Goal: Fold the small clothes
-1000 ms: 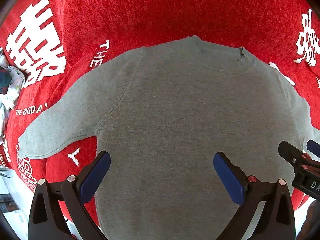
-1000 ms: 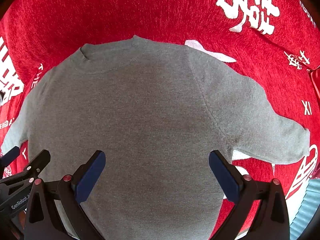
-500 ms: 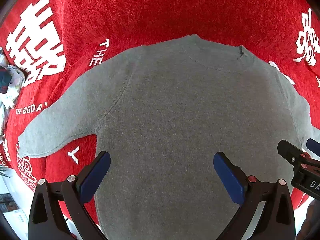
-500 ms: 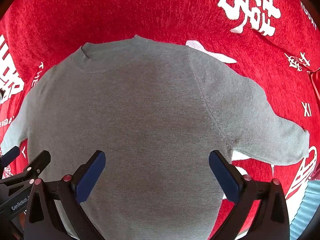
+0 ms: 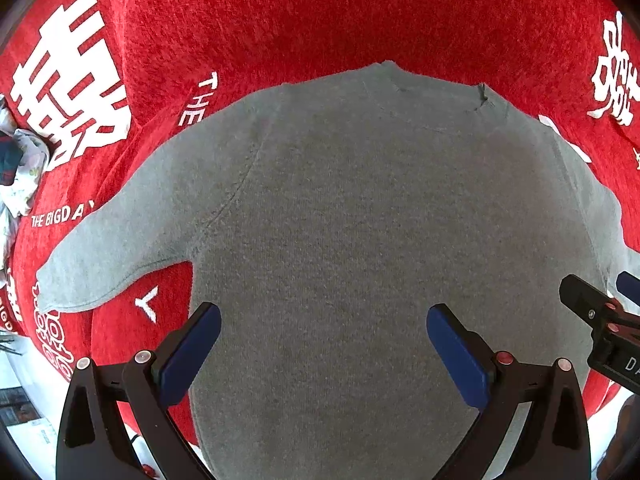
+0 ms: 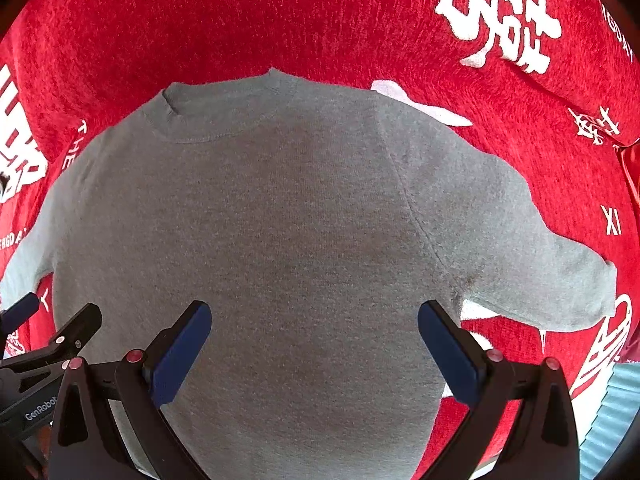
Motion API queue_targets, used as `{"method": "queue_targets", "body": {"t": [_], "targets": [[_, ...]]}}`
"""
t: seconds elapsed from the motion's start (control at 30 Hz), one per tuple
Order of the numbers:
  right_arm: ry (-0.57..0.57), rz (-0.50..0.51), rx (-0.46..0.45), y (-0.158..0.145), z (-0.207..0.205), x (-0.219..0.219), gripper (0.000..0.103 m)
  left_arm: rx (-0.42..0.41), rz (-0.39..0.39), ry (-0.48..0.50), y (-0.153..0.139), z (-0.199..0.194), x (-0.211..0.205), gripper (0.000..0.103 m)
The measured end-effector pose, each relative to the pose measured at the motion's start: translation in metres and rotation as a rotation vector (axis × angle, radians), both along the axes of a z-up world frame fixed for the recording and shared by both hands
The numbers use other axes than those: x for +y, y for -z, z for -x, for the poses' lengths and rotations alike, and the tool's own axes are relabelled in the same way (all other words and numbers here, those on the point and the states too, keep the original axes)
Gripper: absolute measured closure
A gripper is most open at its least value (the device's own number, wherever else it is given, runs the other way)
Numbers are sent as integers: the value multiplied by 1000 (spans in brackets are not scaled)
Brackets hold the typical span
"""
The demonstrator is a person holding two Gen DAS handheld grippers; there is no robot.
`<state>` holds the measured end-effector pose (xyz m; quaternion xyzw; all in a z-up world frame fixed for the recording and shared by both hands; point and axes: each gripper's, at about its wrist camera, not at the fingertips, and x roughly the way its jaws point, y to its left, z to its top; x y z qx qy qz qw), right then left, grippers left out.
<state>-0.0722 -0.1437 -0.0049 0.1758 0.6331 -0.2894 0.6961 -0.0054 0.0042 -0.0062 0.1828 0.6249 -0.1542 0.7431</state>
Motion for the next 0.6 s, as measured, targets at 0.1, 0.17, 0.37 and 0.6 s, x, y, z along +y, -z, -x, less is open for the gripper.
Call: {"method": "queue_targets", "body": {"t": [0.1, 0.17, 0.37, 0.6], "targets": [[-2, 2, 1, 0, 1, 0, 0, 6, 5, -1, 0, 1, 1, 0], [-3, 4, 4, 0, 1, 0, 0, 1, 0, -2, 0, 1, 0, 0], [-1, 3, 0, -1, 2, 0, 0, -11, 1, -10, -1, 2, 1, 0], [3, -9, -6, -1, 3, 0, 0, -8, 10, -4, -3, 3, 2, 0]]}}
